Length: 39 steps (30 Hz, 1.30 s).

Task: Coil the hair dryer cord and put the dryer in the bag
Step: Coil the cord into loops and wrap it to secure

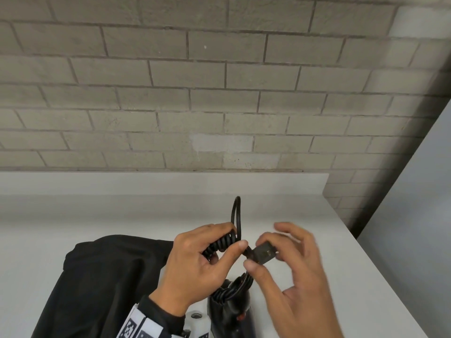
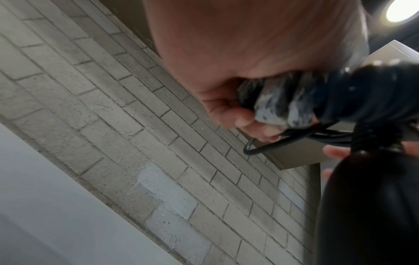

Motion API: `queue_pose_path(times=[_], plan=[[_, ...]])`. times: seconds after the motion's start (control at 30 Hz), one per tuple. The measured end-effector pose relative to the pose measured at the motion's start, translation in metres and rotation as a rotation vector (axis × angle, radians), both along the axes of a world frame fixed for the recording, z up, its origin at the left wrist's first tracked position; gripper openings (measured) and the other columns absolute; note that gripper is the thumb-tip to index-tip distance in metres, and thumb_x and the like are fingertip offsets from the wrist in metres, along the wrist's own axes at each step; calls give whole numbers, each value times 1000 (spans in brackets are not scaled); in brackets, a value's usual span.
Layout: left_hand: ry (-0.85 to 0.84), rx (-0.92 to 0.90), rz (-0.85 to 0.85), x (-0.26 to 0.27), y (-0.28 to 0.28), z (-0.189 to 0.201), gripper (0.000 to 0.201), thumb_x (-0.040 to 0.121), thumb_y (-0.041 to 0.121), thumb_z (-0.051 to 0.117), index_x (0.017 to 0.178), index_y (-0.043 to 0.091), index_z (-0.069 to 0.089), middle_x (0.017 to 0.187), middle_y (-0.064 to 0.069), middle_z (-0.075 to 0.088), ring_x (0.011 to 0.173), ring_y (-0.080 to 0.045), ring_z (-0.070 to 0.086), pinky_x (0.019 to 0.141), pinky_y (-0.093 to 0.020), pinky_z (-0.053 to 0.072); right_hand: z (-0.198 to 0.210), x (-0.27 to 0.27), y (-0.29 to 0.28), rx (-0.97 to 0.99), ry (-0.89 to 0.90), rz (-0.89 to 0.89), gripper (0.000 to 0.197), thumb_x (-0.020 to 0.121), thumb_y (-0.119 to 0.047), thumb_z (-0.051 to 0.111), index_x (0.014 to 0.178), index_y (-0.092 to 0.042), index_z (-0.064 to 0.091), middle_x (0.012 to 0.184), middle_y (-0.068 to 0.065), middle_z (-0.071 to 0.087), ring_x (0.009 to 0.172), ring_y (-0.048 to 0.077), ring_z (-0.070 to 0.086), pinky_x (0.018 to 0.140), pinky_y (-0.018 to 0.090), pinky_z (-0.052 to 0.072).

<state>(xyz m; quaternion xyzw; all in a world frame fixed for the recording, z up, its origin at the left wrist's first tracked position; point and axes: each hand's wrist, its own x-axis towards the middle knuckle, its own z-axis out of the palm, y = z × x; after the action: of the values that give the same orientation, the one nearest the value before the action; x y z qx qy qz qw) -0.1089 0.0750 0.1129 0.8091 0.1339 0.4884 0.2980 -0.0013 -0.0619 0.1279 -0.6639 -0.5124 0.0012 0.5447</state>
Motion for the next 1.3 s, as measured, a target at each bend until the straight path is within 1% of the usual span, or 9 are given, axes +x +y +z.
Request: queue_pose_path(times=[0.17,0.37,0.47,0.6,0.7,0.77,1.0,1.2,1.3], plan=[[11,-24,-1,0,2,-1,17,86,37,70,84,20,74,67,15,62,49,-11,51,47,-14,39,33,16,-9,225,396,269,40,69,-57,77,96,-29,67,88,6,73,77,19,69,74,30,58],[60,-77,-31,0,4,-1,23,86,45,69,86,22,72,67,16,66,47,-7,51,52,-12,38,85,40,-23,335,448,358,38,63,-50,82,87,-23,70,79,13,73,72,34,73,64,33,60],[104,-86,-95,0,4,1,27,89,52,63,102,30,70,70,11,68,56,-11,59,55,-19,45,96,51,-23,327,463,364,35,64,-49,81,86,-23,71,79,11,73,68,30,72,63,33,60],[152,-79,-157,-1,5,3,40,92,51,60,129,39,57,66,12,58,55,-9,50,59,-21,43,103,64,-20,339,546,338,18,70,-38,72,81,-24,71,79,7,72,67,28,71,62,29,59],[163,-32,-176,-2,6,7,36,92,51,60,124,36,62,86,26,65,72,0,62,68,-17,47,105,72,-17,337,628,322,13,69,-35,65,75,-24,69,77,5,72,63,24,71,60,24,58],[154,-7,-192,-3,8,7,36,90,54,61,119,33,65,96,21,71,83,-4,68,70,-24,54,107,77,-15,360,664,316,14,71,-35,63,74,-23,68,76,2,72,59,17,70,59,22,58],[114,-50,-264,-5,4,7,37,71,46,84,100,26,71,80,17,67,61,-12,59,44,-34,50,91,90,-6,418,820,278,16,83,-30,57,89,-15,58,78,-1,69,64,12,66,61,19,56],[136,23,-232,-5,4,12,23,82,43,76,87,22,68,70,26,52,54,-8,50,45,-32,46,80,104,-9,458,876,237,14,87,-31,55,87,-17,59,76,-5,69,63,7,64,63,18,55],[146,45,-237,-5,5,12,21,84,43,73,85,24,65,69,25,49,53,-7,47,45,-29,43,63,106,-4,473,903,165,18,91,-23,58,106,-13,55,81,1,71,65,9,67,61,19,55]])
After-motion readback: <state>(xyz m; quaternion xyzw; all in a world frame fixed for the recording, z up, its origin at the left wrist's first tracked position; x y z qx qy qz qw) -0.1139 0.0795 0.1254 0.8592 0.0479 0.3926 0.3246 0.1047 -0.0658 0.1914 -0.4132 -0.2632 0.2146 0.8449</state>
